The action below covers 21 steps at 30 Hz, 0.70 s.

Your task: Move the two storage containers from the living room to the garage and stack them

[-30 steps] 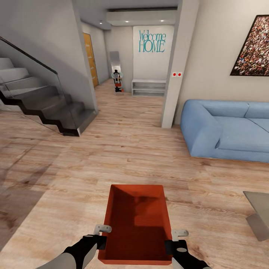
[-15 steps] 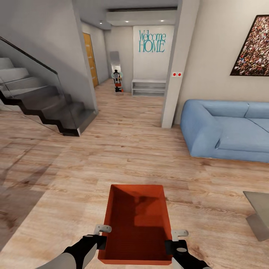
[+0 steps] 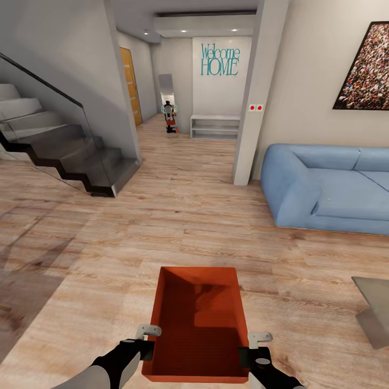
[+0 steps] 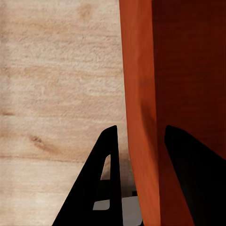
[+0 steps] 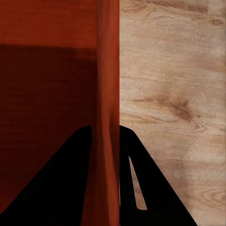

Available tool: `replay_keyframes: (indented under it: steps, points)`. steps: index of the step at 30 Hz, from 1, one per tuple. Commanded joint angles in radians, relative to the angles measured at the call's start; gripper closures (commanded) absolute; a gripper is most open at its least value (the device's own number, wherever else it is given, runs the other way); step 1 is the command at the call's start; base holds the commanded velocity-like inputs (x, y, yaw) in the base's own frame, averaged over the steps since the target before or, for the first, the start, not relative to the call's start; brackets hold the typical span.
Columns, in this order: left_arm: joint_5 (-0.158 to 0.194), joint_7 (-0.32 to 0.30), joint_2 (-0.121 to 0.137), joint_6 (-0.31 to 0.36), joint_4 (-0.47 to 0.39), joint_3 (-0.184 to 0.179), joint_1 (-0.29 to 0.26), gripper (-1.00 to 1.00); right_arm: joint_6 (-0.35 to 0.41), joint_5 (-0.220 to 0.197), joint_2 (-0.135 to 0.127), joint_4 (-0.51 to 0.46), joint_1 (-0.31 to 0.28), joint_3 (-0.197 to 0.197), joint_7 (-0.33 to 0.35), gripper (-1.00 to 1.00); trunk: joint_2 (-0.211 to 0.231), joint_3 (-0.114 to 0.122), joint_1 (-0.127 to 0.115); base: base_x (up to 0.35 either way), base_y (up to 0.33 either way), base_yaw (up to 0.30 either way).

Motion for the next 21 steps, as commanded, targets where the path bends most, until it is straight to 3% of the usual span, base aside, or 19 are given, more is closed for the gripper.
replay_keyframes:
  steps: [1,21]
  points:
    - [-0.019,0.005,0.0,0.007,-0.002,0.0,0.0,1.0,-0.006,-0.006,-0.001,0.002,-0.001,0.0,-0.006,1.0,-0.001,-0.001,0.0,0.1,0.0,0.0]
    - [-0.019,0.005,0.0,0.007,-0.002,0.0,0.0,1.0,-0.006,-0.006,-0.001,0.002,-0.001,0.0,-0.006,1.0,-0.001,-0.001,0.0,0.307,0.0,0.0]
